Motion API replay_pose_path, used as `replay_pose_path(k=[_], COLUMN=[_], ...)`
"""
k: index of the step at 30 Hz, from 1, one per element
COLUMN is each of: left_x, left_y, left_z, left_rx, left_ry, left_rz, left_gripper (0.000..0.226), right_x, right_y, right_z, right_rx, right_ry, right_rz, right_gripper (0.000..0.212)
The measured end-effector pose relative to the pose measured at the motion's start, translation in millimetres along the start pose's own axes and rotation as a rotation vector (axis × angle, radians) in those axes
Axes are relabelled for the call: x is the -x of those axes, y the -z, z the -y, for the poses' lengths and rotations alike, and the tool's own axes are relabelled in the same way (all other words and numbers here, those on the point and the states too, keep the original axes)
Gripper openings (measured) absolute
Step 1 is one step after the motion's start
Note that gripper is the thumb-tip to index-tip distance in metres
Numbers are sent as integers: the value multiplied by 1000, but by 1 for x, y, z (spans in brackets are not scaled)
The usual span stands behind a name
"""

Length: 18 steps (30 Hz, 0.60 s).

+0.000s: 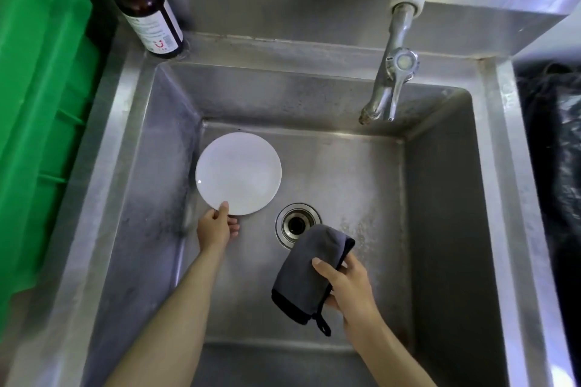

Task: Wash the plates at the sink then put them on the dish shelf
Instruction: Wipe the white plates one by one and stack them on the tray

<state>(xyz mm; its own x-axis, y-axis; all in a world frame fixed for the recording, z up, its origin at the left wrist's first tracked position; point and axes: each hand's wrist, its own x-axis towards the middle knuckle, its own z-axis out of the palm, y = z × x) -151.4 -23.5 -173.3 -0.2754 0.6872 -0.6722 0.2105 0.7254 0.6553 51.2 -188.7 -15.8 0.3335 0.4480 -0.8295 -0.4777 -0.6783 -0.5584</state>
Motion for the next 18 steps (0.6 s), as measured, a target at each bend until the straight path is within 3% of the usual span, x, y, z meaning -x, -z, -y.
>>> replay_pose_path(k=[5, 11, 18], left_x=[11, 29, 68], left_y=[1, 5, 33], left_z=[2, 5, -8], left_rx=[216, 499, 462], left_ry=[56, 83, -17], left_rz=[60, 125, 180], left_gripper=[28, 34, 44], right_x=[6, 17, 43], right_y=[3, 12, 33], right_z=[-1, -6, -10], right_rx=[-19, -12, -64], right_ry=[7, 16, 21], right_rz=[-23, -64, -103], right_gripper=[29, 28, 28])
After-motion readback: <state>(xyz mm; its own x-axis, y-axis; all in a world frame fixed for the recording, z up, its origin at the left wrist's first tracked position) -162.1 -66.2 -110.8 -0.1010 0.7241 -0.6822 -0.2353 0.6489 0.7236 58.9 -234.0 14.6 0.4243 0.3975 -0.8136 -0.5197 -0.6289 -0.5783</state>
